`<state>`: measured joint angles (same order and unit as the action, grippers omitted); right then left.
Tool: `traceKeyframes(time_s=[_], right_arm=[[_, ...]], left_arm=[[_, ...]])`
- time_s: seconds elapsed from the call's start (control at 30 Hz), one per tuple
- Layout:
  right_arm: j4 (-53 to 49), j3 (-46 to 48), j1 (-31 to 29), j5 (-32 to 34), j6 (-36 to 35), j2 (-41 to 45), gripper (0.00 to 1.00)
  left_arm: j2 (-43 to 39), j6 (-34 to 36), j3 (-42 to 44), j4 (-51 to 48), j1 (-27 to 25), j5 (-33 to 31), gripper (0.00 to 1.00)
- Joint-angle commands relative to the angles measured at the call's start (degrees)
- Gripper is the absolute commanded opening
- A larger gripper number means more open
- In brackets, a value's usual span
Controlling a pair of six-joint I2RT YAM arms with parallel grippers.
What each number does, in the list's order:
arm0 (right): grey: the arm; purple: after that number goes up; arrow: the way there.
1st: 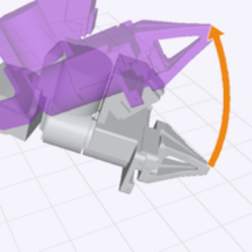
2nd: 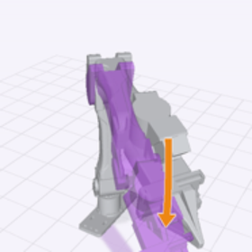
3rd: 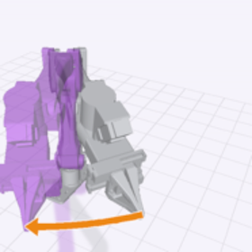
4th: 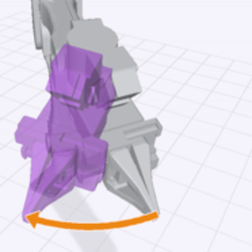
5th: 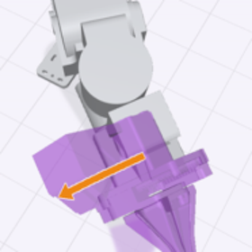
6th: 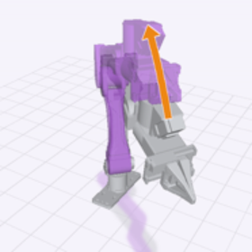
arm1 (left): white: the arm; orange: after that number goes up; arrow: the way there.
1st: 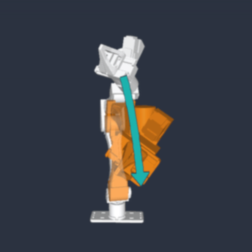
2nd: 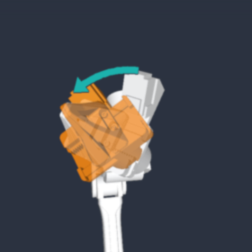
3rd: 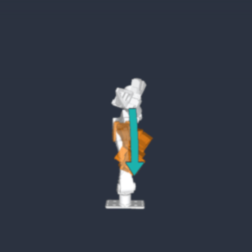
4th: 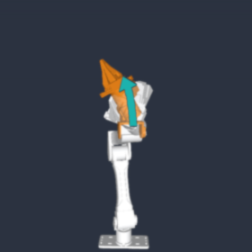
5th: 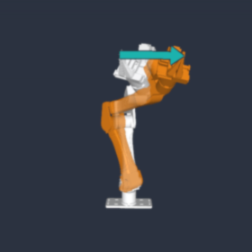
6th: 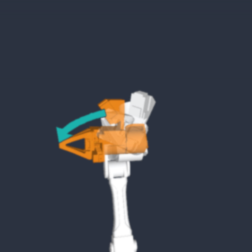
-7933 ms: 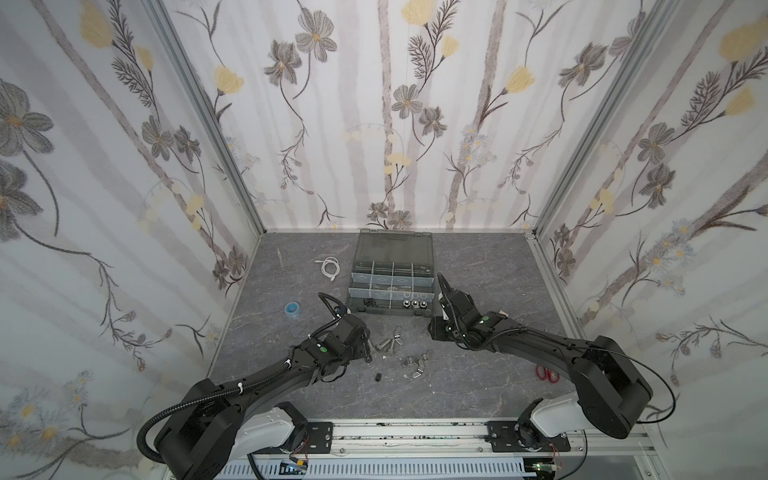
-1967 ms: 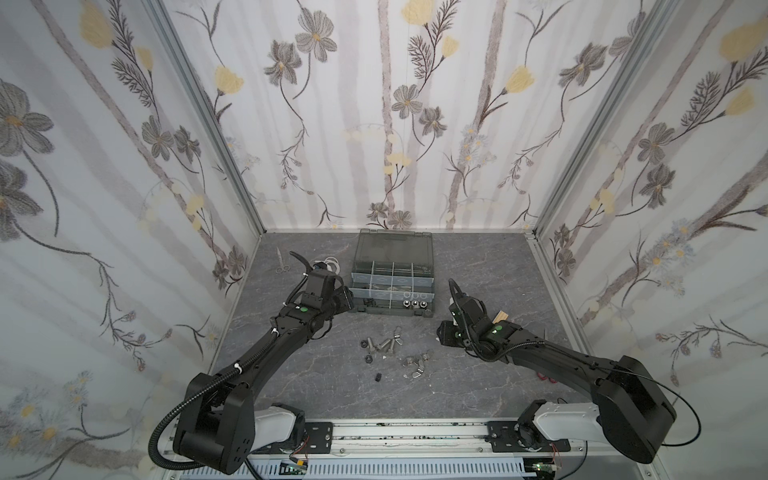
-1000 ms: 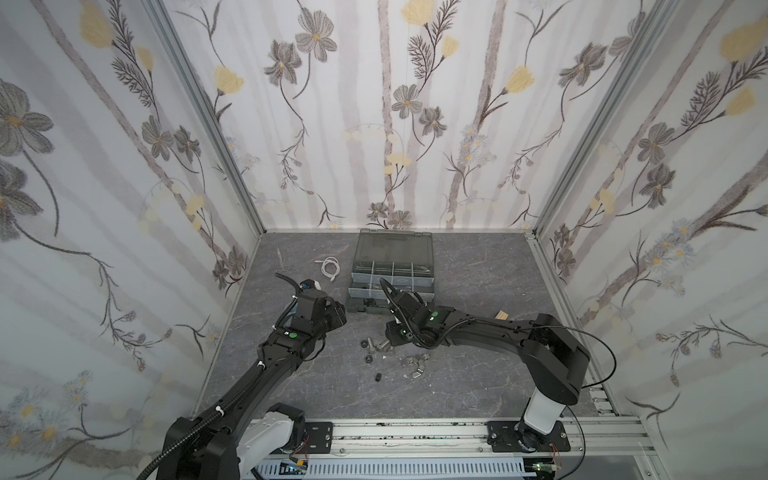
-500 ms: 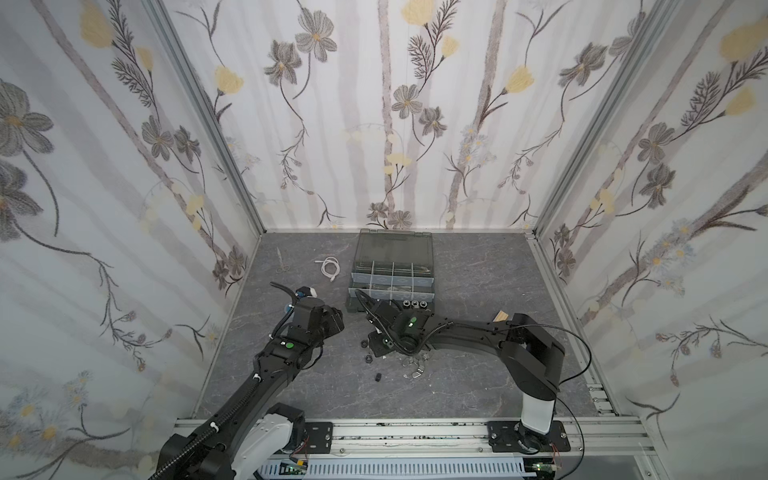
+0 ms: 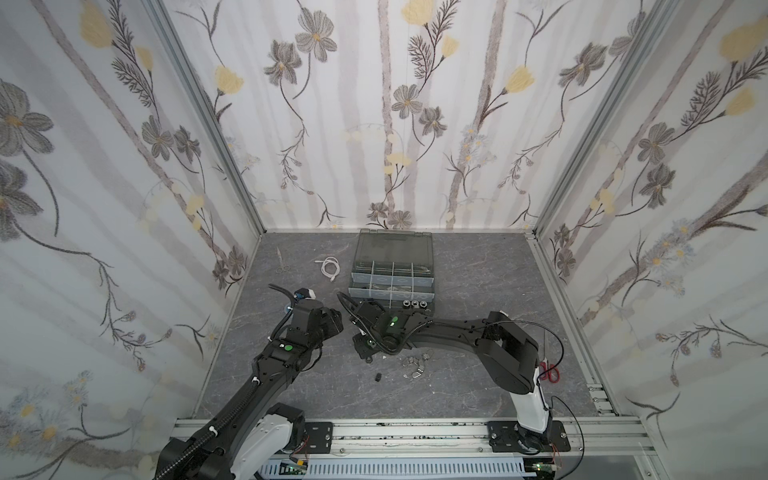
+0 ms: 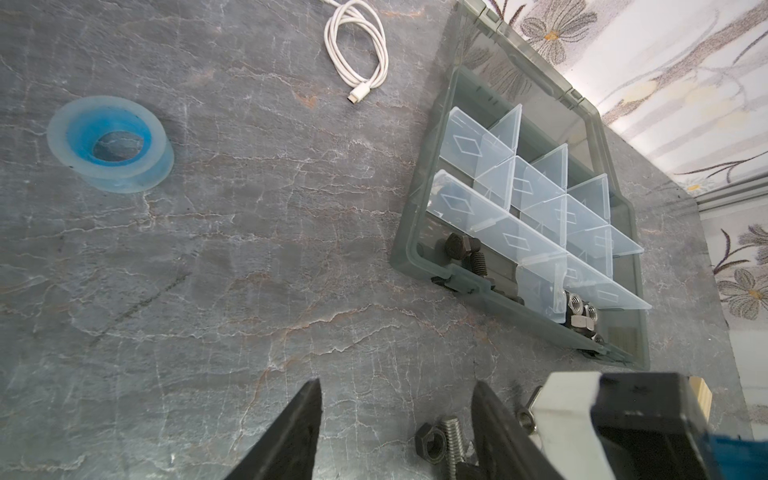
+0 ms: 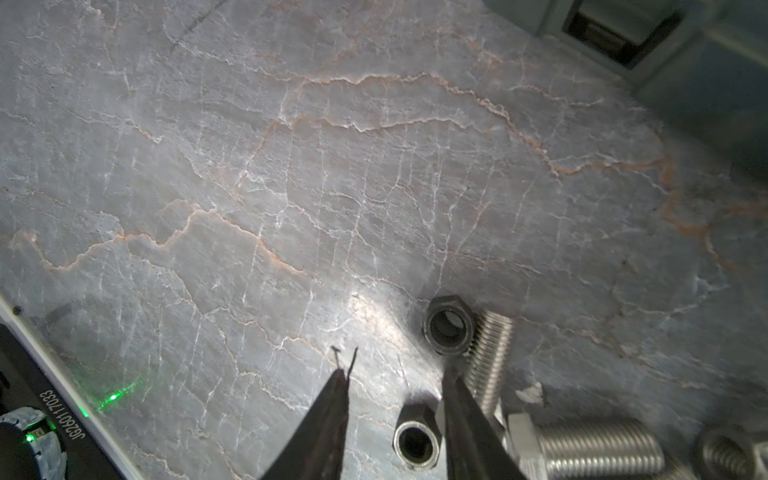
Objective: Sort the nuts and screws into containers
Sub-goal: 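Lower the right gripper and grasp a dark hex nut in the pile, then carry the dark hex nut into the box and open the right gripper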
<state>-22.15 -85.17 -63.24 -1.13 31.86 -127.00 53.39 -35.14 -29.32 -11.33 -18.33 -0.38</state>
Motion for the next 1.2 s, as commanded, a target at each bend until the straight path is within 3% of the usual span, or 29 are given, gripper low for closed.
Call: traceKeyframes(time_s=[0.0,0.7,1.17], right_arm=[[-2.0,-1.6,0.0,2.1,-0.6,-1.3,0.39],[-5.3,-6.0,0.5,5.8,-1.4,-5.9,0.39],[-7.9,-9.2,0.6,7.7,-2.6,-8.9,0.29]], left_arm=[[-0.2,-1.0,0.1,1.0,0.1,-0.5,0.6],[-1.0,-1.2,0.8,1.0,0.2,-0.6,0.61],[-1.5,-1.3,1.1,1.0,0.3,-0.7,0.61]])
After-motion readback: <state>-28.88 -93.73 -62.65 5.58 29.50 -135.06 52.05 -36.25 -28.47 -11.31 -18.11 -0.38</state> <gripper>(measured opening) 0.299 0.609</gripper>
